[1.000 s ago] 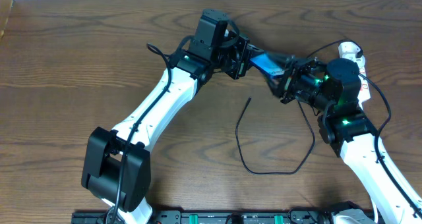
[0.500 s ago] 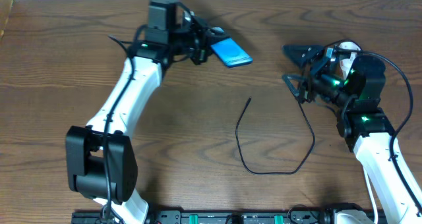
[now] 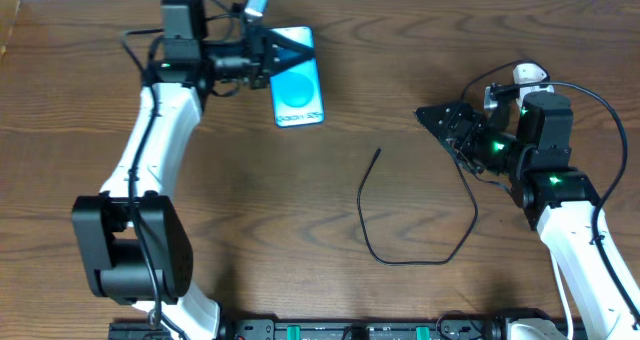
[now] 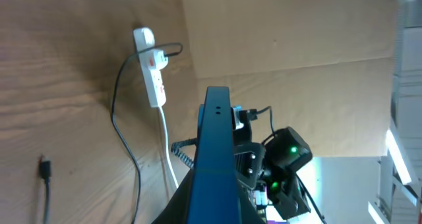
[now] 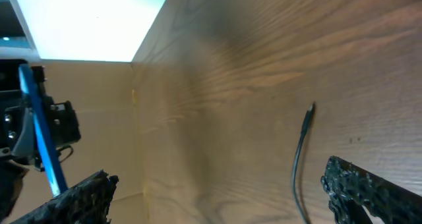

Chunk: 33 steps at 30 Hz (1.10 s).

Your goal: Plug charger to phone and switch on socket

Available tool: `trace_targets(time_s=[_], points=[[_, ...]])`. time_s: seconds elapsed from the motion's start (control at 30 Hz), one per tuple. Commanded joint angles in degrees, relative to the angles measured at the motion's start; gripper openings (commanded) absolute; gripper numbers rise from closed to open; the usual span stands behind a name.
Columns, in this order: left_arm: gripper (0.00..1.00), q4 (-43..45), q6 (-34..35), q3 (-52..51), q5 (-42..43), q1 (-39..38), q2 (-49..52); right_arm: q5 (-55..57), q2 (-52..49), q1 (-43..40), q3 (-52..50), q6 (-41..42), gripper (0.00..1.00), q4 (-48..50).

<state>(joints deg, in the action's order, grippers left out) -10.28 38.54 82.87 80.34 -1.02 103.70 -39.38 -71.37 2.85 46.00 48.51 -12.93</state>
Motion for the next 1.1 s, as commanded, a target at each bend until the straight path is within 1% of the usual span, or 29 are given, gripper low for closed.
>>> trace_targets(time_s=[0.0, 0.13, 0.27, 0.3, 0.33, 0.4, 0.43, 0.47, 0.53, 0.6, 0.67, 0.8, 1.0, 1.07], points=[[0.07, 0.13, -5.20, -0.85, 7.43, 2.19, -1.81, 2.47, 0.50, 1.29, 0.83, -2.99, 0.99, -0.17], [0.07, 0.17, -5.57, -1.03, 7.65, 3.15, -1.81, 2.60, 0.48, 2.54, 2.05, -3.06, 0.99, -1.42], [0.07, 0.20, -5.57, -1.03, 6.40, 3.74, -1.81, 3.69, -0.59, 3.39, 7.58, -6.49, 0.99, -9.81], [0.07, 0.20, -5.57, -1.03, 6.40, 3.85, -1.81, 5.07, -1.64, 3.91, 10.01, -7.50, 0.99, -13.53], [0.07, 0.20, -5.57, -1.03, 6.40, 3.85, -1.81, 7.02, -3.26, 4.83, 12.81, -8.48, 0.99, -17.42], [0.07, 0.20, -5.57, -1.03, 6.38, 3.85, -1.81, 8.87, -5.81, 6.14, 16.28, -9.33, 0.99, -21.77], [0.07, 0.20, -5.57, -1.03, 6.38, 3.85, -1.81, 10.21, -10.71, 8.28, 21.51, -10.36, 0.99, -27.26], [0.07, 0.20, -5.57, -1.03, 6.40, 3.85, -1.81, 10.91, -12.41, 8.94, 23.19, -10.49, 0.99, -29.24], [0.07, 0.20, -5.57, -1.03, 6.40, 3.85, -1.79, 13.68, -20.13, 11.72, 29.31, -10.49, 0.99, -34.88], [0.07, 0.20, -5.57, -1.03, 6.40, 3.85, -1.81, 13.79, -26.05, 14.01, 32.48, -10.43, 0.99, -36.17], [0.07, 0.17, -5.57, -1.03, 6.40, 3.85, -1.81, 14.78, -29.79, 15.32, 33.81, -8.87, 0.98, -36.24], [0.07, 0.17, -5.57, -1.03, 6.40, 3.85, -1.81, 18.93, -35.04, 16.72, 34.03, -4.31, 0.97, -36.17], [0.07, 0.17, -5.57, -1.03, 6.40, 3.85, -1.81, 20.31, -40.72, 18.05, 34.03, -1.55, 0.88, -34.80], [0.07, 0.17, -5.57, -1.03, 6.40, 3.85, -1.81, 22.47, -41.70, 19.02, 34.03, 0.13, 0.88, -34.64]])
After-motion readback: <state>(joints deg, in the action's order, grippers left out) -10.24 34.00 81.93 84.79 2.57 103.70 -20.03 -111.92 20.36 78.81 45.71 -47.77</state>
